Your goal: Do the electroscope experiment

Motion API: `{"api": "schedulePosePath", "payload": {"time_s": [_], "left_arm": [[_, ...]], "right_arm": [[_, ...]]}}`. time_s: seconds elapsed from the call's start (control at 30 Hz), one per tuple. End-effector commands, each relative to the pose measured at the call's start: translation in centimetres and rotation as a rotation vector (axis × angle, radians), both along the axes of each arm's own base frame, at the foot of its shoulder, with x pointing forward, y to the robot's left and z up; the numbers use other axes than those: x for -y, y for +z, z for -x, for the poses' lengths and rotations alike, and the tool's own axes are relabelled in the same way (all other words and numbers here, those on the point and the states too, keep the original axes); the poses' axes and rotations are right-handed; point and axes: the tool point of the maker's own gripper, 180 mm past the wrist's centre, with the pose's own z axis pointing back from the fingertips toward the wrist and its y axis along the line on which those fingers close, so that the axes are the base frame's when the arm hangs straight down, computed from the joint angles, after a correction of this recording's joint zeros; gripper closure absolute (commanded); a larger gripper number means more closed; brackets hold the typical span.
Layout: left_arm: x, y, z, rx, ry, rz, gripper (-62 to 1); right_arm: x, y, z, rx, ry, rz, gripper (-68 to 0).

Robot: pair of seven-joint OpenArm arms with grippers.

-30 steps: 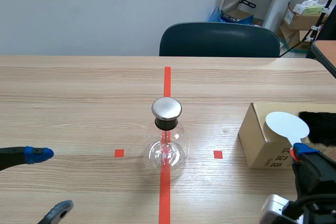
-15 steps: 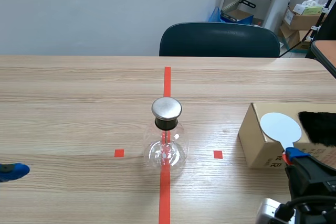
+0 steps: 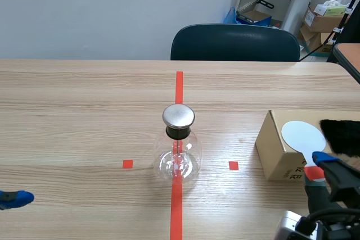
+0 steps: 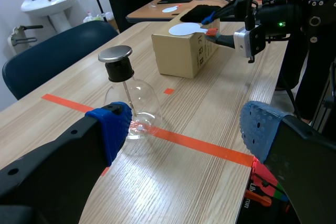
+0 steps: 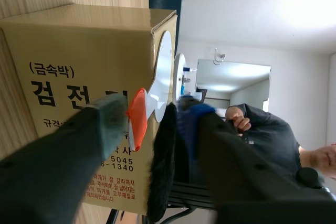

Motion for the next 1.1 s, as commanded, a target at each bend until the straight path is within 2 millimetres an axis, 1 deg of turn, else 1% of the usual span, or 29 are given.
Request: {"api": "schedulePosePath", "payload": {"time_s": [0.0, 0.13, 0.17, 0.2, 1.07], "left_arm": [[0.37, 0.69, -0.02, 0.011, 0.001, 0.032, -45.5], [0.37, 0.70, -0.03, 0.011, 0.001, 0.032, -45.5], [0.37, 0.70, -0.03, 0.011, 0.001, 0.032, -45.5], [0.37, 0.70, -0.02, 0.012, 0.001, 0.032, -45.5], [0.37, 0.70, -0.03, 0.011, 0.001, 0.032, -45.5]], "right_arm": [[0.06, 1.75, -0.53, 0.082, 0.014, 0.023, -39.6], [0.00, 1.71, -0.51, 0.081, 0.018, 0.027, -62.1], [0.00, 1.71, -0.51, 0.081, 0.018, 0.027, -66.8], [0.00, 1.71, -0.51, 0.081, 0.018, 0.027, -67.9], [0.01, 1.71, -0.51, 0.081, 0.017, 0.027, -67.9]]}}
